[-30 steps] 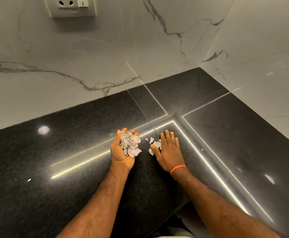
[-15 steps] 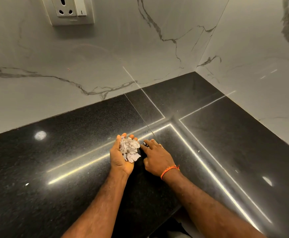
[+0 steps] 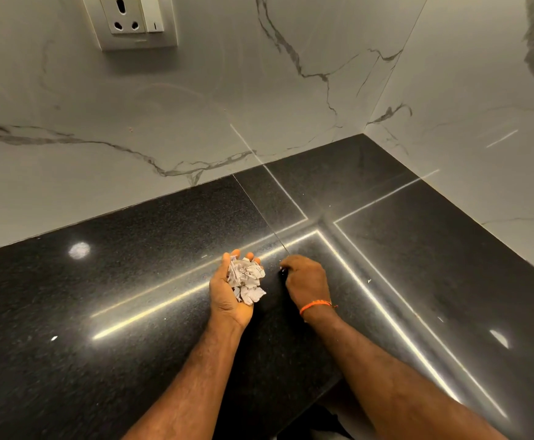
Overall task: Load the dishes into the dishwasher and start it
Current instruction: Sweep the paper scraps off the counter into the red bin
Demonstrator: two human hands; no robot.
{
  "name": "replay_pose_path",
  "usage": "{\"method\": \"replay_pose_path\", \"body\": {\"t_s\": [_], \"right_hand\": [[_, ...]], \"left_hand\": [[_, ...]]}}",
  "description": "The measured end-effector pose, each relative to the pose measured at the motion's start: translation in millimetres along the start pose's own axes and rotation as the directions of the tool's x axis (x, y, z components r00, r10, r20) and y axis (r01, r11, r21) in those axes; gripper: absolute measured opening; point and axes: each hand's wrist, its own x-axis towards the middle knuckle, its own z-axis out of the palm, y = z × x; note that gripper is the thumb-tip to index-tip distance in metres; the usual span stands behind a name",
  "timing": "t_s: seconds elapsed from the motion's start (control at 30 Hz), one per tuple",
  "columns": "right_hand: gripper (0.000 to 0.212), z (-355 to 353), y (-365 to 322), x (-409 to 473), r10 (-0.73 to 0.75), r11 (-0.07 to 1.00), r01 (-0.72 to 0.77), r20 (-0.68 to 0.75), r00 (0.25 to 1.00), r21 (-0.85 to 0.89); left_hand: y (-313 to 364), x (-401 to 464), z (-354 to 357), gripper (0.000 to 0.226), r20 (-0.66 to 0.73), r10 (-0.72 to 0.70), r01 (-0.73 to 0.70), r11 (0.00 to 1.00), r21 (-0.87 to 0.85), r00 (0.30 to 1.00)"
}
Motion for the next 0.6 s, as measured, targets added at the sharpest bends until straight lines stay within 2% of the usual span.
{"method": "replay_pose_path", "body": {"t_s": [0.07, 0.13, 0.27, 0.4, 0.47, 0.53, 0.6], "right_hand": [[0.026, -3.0, -14.9, 10.1, 0.224, 0.954, -0.209, -0.047, 0.974, 0.215], [0.021, -5.1, -31.3, 15.3, 0.295, 0.890, -0.259, -0.042, 0.954, 0.376], [0.020, -9.1, -65.5, 9.3, 0.131, 0.884, -0.108, -0.019, 0.991, 0.456], [0.032, -7.2, -77.0, 0.1, -0.152, 0.932, 0.118, 0.075, 0.986, 0.342], [0.038, -6.5, -74.9, -1.3, -0.263, 0.917, 0.232, 0.054, 0.963, 0.325], [0.039, -9.9, -72.6, 0.0, -0.272, 0.876, 0.247, 0.000, 0.962, 0.413], [0.037, -14.6, -66.0, 6.2, -0.215, 0.857, 0.234, -0.094, 0.972, 0.460]], "left_hand": [[0.3, -0.1, 1.6, 0.030, 0.001, -0.003, 0.003, 1.000, -0.004, 1.000], [0.0, -0.2, 3.9, 0.031, 0.009, -0.001, 0.001, 1.000, -0.002, 1.000], [-2.7, 2.6, 8.6, 0.041, 0.039, -0.032, 0.033, 0.999, -0.004, 0.999], [-1.0, 1.6, 13.9, 0.034, 0.173, -0.056, 0.064, 0.997, -0.040, 0.983], [-1.7, 1.5, 15.6, 0.031, 0.180, -0.060, 0.071, 0.996, -0.054, 0.982], [-1.8, 0.9, 16.5, 0.035, 0.176, -0.066, 0.077, 0.995, -0.057, 0.982], [-1.8, 5.3, 13.6, 0.033, 0.141, -0.070, 0.082, 0.993, -0.080, 0.988]]}}
